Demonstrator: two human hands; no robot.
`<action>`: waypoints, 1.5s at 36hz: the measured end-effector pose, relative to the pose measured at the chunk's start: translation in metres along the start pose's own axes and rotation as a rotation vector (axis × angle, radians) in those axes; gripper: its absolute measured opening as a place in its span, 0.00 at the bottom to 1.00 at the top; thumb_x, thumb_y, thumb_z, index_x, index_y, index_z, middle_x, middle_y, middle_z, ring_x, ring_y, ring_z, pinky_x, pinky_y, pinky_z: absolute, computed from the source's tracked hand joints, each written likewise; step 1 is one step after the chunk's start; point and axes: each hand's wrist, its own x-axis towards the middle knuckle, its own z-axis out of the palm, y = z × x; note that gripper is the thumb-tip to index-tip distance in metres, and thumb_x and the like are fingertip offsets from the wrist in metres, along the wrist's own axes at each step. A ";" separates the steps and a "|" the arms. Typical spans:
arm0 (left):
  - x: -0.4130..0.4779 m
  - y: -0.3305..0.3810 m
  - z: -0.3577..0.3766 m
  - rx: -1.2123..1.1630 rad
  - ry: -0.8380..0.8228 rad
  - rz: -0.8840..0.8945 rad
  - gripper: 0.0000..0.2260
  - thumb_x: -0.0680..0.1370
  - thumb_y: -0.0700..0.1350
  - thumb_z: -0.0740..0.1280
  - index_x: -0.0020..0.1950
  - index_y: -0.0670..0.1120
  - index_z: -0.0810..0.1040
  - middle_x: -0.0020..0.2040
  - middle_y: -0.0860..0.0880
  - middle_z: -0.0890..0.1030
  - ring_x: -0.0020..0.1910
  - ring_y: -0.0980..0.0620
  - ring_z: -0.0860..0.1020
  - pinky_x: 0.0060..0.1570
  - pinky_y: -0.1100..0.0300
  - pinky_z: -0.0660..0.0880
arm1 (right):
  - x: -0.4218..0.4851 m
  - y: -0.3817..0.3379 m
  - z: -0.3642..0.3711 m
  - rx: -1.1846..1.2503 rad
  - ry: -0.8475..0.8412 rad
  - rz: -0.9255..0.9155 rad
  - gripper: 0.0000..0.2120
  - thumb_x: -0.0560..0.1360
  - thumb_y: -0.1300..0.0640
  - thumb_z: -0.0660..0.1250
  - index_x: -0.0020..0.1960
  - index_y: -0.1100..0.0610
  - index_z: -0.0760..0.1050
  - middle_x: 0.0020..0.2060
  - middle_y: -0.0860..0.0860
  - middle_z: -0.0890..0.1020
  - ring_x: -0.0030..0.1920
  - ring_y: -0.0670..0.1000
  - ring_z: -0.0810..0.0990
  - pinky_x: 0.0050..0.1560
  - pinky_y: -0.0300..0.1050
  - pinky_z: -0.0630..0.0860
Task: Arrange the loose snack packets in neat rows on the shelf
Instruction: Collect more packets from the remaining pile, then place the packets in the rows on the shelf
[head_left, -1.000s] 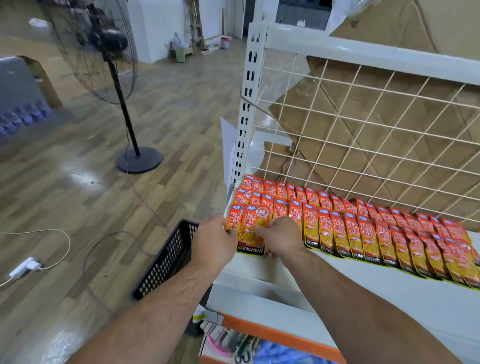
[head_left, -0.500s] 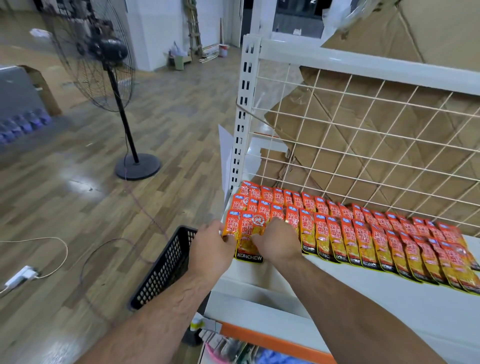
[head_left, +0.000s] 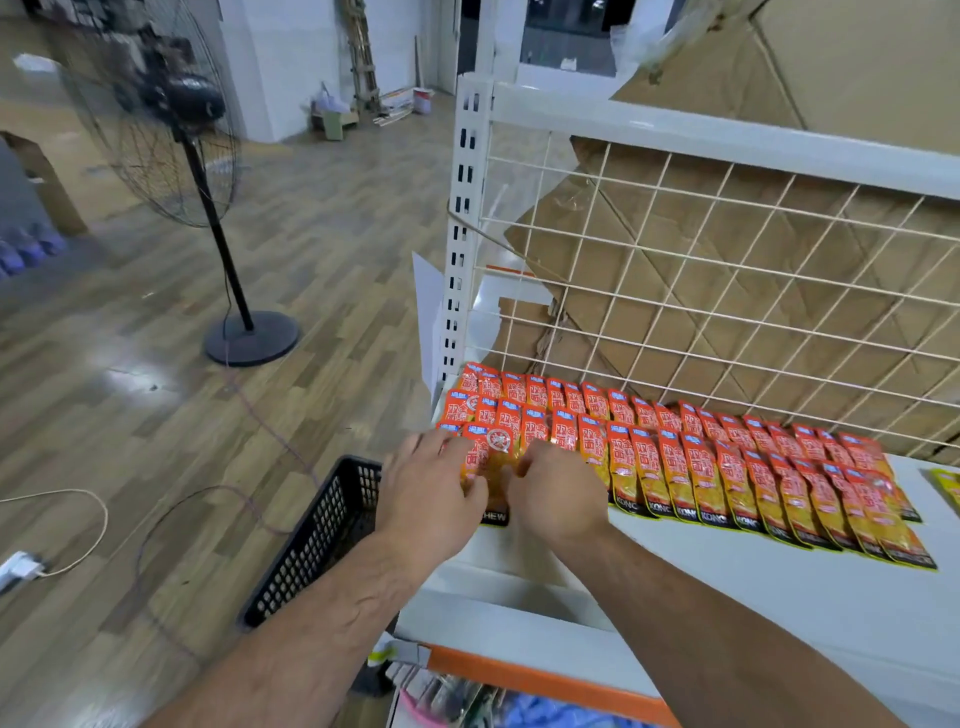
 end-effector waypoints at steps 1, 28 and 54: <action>0.001 0.004 0.001 0.008 0.003 0.032 0.18 0.71 0.55 0.64 0.58 0.52 0.79 0.58 0.53 0.78 0.57 0.48 0.72 0.55 0.51 0.72 | -0.003 0.006 -0.003 -0.032 0.030 -0.023 0.11 0.76 0.46 0.63 0.52 0.52 0.77 0.47 0.50 0.83 0.48 0.56 0.82 0.43 0.45 0.76; -0.085 0.310 0.057 0.071 -0.419 0.483 0.28 0.79 0.60 0.56 0.78 0.55 0.60 0.79 0.53 0.58 0.78 0.50 0.53 0.76 0.48 0.46 | -0.160 0.313 -0.130 -0.191 0.023 0.041 0.39 0.68 0.36 0.56 0.76 0.52 0.65 0.76 0.53 0.65 0.76 0.56 0.61 0.73 0.52 0.63; -0.144 0.648 0.180 -0.006 -0.545 0.870 0.28 0.78 0.62 0.55 0.78 0.55 0.60 0.78 0.54 0.60 0.78 0.51 0.53 0.76 0.45 0.43 | -0.263 0.617 -0.244 -0.234 0.116 0.403 0.32 0.78 0.38 0.61 0.78 0.49 0.60 0.77 0.49 0.63 0.77 0.53 0.58 0.75 0.52 0.58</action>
